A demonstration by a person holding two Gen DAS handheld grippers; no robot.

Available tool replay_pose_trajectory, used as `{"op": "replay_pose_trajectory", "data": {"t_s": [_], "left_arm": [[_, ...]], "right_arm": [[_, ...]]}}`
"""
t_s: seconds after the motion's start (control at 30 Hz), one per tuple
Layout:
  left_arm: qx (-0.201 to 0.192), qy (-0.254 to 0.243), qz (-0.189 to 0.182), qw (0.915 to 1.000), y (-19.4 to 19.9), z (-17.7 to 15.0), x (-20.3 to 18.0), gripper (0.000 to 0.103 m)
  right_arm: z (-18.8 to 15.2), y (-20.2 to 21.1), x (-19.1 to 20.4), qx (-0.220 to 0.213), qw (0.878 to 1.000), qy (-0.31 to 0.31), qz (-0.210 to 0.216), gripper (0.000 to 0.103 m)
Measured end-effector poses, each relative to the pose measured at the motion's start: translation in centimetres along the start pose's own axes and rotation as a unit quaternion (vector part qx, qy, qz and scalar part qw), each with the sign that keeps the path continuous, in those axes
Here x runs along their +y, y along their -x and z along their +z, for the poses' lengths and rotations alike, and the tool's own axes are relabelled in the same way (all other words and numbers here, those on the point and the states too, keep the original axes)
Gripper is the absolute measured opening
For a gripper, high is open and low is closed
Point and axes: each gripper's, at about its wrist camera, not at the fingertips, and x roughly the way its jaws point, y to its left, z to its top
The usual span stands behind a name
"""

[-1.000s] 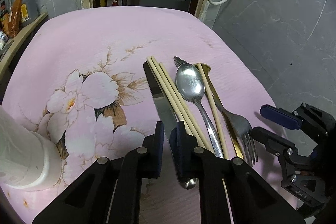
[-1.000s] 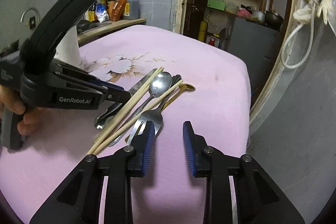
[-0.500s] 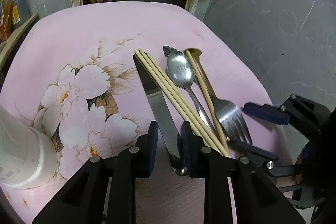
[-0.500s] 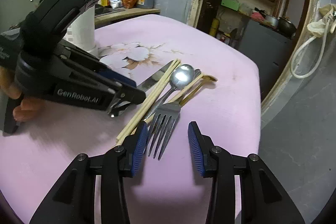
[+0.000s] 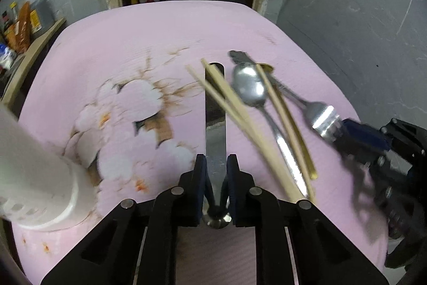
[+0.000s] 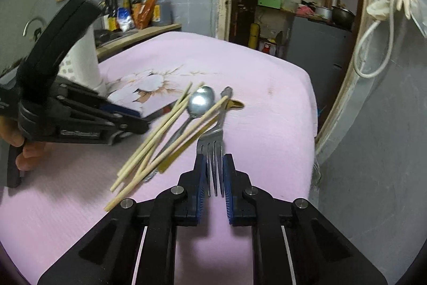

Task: Organize utensils
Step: 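Close the left tool on the knife while the right tool grasps the fork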

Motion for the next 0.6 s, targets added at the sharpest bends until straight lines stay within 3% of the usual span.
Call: {"op": "replay_pose_trajectory", "data": {"t_s": [0.17,0.3,0.33,0.37,0.4,0.6], "left_arm": [[-0.003,0.011,0.015,0.9998,1.3,-1.6,1.1,0.013],[0.006,0.021,0.006,0.9997,2.8,-2.9,1.3,0.013],[0.006,0.02,0.006,0.9998,3.0,-3.0,1.3,0.013],[0.007,0.016,0.006,0.9998,3.1,-3.1,1.2,0.013],[0.007,0.013,0.005,0.9999,3.1,-3.4,1.1,0.013],[0.011,-0.034,0.033,0.9988,2.7,-3.0,-0.2,0.016]], "right_arm": [[-0.5,0.2,-0.6,-0.001,1.0,-0.016,0.007,0.011],[-0.5,0.3,-0.6,0.001,1.0,-0.017,0.004,0.012],[-0.4,0.2,-0.6,0.003,1.0,-0.018,0.002,0.017],[-0.3,0.1,-0.7,0.005,1.0,-0.019,0.001,0.032],[-0.2,0.1,-1.0,0.005,1.0,-0.02,0.001,0.037],[1.0,-0.5,-0.9,0.007,1.0,-0.008,0.003,0.04]]}}
